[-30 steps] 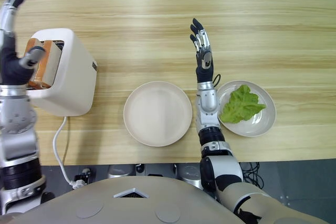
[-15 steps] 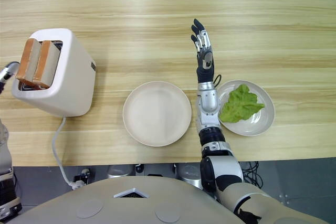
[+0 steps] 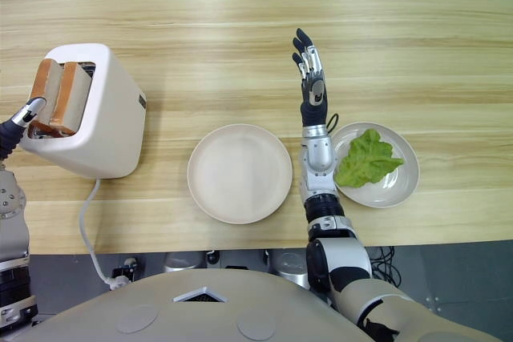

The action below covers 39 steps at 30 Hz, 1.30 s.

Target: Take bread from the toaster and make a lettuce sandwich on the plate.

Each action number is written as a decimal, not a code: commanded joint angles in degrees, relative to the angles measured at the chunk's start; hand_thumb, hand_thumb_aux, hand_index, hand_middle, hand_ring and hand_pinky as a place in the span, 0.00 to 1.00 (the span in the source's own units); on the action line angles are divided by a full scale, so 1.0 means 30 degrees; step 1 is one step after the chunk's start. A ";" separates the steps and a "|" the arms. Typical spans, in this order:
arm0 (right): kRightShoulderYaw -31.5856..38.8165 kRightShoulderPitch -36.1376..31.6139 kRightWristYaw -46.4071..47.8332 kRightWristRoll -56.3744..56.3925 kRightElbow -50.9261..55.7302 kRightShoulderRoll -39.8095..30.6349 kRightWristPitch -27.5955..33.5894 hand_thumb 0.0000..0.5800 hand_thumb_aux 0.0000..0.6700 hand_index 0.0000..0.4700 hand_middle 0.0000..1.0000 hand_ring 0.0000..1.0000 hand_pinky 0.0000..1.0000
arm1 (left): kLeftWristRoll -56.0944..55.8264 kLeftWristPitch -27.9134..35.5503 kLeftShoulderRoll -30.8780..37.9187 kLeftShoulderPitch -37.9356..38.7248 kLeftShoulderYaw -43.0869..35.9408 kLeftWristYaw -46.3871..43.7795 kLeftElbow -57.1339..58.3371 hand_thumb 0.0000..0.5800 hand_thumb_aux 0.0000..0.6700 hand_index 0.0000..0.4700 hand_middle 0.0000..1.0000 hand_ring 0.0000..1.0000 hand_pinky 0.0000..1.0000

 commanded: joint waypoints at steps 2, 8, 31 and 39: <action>-0.0107 -0.0057 -0.0244 -0.0184 0.0156 -0.0104 -0.0216 0.00 0.00 0.00 0.00 0.00 0.00 | -0.0317 0.0143 0.0347 -0.0129 -0.0648 -0.0628 0.0061 0.37 0.21 0.20 0.00 0.00 0.00; -0.0093 -0.0104 -0.0394 -0.0236 0.0211 -0.0135 -0.0301 0.00 0.00 0.00 0.00 0.00 0.00 | -0.0521 0.0312 0.0548 -0.0137 -0.1152 -0.0872 0.0222 0.79 0.55 0.53 0.00 0.00 0.00; 0.0037 -0.0436 -0.0697 -0.0615 0.0853 -0.0270 -0.0682 0.00 0.00 0.00 0.00 0.00 0.00 | -0.1183 0.0381 0.0600 -0.0567 -0.1400 -0.0155 0.1261 1.00 1.00 0.98 0.00 0.00 0.00; 0.0091 -0.0401 -0.0798 -0.0908 0.0942 -0.0275 -0.0807 0.00 0.00 0.00 0.00 0.00 0.00 | -0.1298 -0.0139 0.0568 -0.1150 -0.0560 0.1106 -0.1116 1.00 1.00 0.98 0.00 0.00 0.00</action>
